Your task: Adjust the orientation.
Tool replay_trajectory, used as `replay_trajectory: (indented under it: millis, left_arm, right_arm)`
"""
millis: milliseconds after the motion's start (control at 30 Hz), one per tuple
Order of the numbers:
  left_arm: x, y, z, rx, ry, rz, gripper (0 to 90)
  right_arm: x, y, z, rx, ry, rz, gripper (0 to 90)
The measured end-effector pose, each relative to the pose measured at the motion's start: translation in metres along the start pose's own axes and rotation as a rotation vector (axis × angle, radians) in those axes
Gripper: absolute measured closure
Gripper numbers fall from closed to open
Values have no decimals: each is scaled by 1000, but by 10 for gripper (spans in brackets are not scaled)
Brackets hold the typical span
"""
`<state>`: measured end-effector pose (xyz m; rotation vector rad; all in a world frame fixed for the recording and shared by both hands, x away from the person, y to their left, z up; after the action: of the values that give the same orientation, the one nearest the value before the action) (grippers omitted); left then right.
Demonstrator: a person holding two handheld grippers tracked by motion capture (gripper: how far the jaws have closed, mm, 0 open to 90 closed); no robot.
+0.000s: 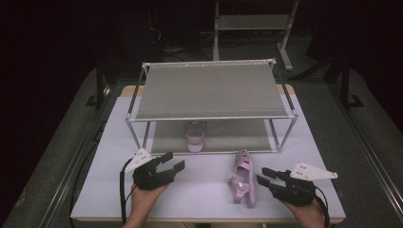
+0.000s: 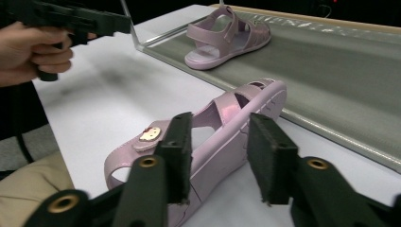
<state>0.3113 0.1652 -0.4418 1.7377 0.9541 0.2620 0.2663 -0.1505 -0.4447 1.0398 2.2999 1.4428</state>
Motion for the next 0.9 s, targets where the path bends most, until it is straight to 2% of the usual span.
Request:
replay_trajectory:
  millis: [167, 300, 467, 567, 767, 900]
  left_arm:
    - [1, 2, -12, 0, -10, 17, 331]
    - [1, 2, -20, -10, -14, 29, 317]
    - [3, -1, -25, -25, -41, 0, 313]
    - [4, 0, -27, -38, -42, -9, 313]
    - [5, 3, -29, -55, -42, -8, 305]
    - [7, 1, -30, -51, -46, -14, 298]
  right_arm:
    - [8, 0, 4, 22, 10, -11, 722]
    - [13, 1, 7, 31, 3, -18, 737]
    - [15, 2, 10, 34, -1, -22, 749]
    - [17, 1, 12, 42, 1, -31, 748]
    - [22, 1, 16, 62, 15, -56, 758]
    - [21, -1, 19, 86, 3, -59, 758]
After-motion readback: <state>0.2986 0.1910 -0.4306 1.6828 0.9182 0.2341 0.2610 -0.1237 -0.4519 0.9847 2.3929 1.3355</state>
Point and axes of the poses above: each handheld gripper's, and its own axes: z roughly forward along the jaws, y roughly out of its top, x roughly to its left, the point moved 8 cm from there along z, roughly forward along the jaws, and after that the axes turned 5 degrees about x, right-handed, at the moved point
